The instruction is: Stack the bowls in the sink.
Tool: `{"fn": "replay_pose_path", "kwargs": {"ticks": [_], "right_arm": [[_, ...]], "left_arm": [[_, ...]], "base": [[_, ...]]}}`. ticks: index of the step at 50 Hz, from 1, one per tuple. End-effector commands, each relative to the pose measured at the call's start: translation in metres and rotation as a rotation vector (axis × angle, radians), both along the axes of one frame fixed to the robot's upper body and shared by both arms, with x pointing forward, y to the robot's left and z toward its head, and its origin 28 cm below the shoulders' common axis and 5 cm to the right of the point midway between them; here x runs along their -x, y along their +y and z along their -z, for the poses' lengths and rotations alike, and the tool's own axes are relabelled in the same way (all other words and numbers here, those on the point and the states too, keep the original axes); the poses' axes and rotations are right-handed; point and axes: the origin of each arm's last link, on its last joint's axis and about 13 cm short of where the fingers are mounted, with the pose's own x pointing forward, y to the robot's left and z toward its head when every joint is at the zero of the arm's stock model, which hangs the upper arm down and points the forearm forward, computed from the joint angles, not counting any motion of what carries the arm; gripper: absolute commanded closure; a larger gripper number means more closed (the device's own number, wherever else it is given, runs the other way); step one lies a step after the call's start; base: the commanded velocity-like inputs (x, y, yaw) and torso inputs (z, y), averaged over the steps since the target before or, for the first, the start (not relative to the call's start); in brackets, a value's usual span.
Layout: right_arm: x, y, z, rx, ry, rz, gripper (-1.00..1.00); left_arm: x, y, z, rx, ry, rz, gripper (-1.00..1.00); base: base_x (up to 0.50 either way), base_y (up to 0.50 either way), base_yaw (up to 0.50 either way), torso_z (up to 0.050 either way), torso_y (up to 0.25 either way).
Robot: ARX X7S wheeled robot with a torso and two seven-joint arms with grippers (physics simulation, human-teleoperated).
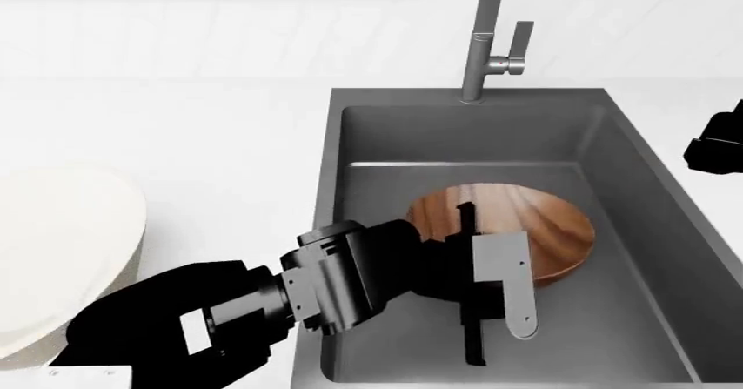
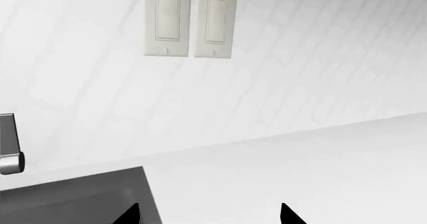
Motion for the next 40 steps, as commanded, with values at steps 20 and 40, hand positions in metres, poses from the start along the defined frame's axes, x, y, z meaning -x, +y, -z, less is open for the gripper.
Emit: {"fn": "replay_pose_path", "kwargs": {"ticks": [20, 40], "right_arm": [[0.003, 0.0, 0.001, -0.006, -0.002, 0.001, -1.0], [0.008, 0.007, -0.015, 0.0, -0.033, -0.015, -1.0]], "left_arm": [[0.007, -0.007, -0.006, 0.031, 0.016, 0.013, -1.0], [0.029, -0.027, -0.04, 0.102, -0.006, 0.109, -1.0]], "base": [[0.0, 0.0, 0.0, 0.0, 0.0], [0.0, 0.0, 0.0, 0.0, 0.0]]}}
